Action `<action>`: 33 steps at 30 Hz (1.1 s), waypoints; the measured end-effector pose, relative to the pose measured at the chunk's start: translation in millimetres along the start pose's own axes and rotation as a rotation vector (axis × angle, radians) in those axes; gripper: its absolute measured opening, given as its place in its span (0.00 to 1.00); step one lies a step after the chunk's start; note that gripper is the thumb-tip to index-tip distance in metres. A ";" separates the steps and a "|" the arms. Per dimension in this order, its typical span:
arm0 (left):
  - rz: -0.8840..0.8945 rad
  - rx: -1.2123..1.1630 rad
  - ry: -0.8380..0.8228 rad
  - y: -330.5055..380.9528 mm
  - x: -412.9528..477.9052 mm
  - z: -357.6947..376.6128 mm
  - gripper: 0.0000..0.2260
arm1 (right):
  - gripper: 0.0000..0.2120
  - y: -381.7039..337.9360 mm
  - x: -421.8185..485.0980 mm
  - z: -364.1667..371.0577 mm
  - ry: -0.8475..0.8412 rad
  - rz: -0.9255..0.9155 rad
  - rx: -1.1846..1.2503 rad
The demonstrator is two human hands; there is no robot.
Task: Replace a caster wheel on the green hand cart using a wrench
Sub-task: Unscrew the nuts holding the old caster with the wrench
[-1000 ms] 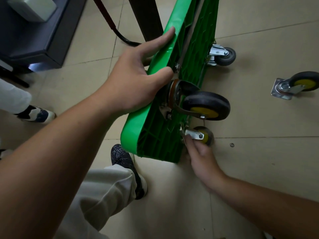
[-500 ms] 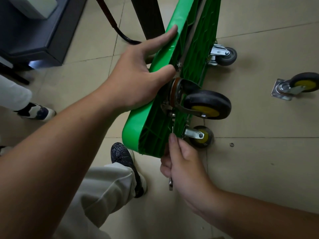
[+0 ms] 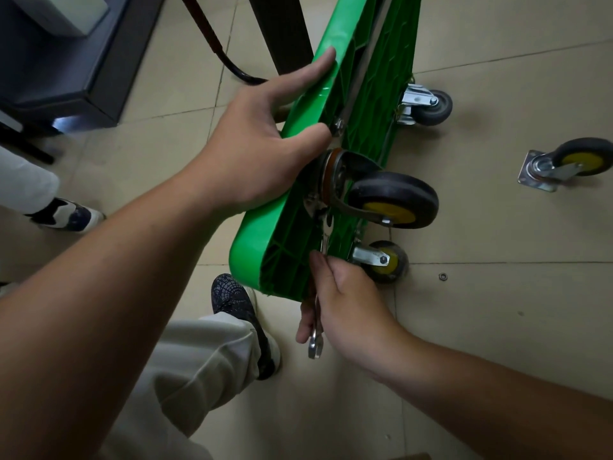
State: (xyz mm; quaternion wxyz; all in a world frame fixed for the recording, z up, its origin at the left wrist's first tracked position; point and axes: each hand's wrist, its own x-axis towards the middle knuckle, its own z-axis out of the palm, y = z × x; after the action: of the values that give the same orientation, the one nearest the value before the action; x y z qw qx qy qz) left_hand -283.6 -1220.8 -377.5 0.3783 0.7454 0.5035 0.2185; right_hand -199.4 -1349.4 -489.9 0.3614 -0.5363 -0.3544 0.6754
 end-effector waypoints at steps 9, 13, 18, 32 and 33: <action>0.008 -0.011 -0.002 -0.6 0.4 -1.8 0.29 | 0.18 -2.6 8.6 -14.2 -0.125 -0.002 -0.155; 0.010 -0.009 0.006 -1.9 1.2 -1.4 0.29 | 0.16 12.9 23.1 -30.2 -0.030 -0.089 -0.464; 0.006 -0.006 0.007 -2.3 0.7 -0.3 0.29 | 0.18 18.8 50.5 -53.4 0.130 -0.293 -0.955; 0.001 -0.021 0.038 -2.9 -5.3 0.2 0.29 | 0.13 24.2 -20.3 -45.4 0.596 0.080 -0.387; 0.004 0.009 0.046 -2.7 -7.1 -0.3 0.29 | 0.13 21.6 -24.8 -42.5 0.626 0.059 -0.333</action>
State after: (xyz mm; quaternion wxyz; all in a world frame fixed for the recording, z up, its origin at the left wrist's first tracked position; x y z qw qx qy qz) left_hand -288.1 -1226.6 -379.0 0.3628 0.7427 0.5118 0.2341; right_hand -156.0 -1377.6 -504.4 0.3405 -0.7787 -0.3160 0.4217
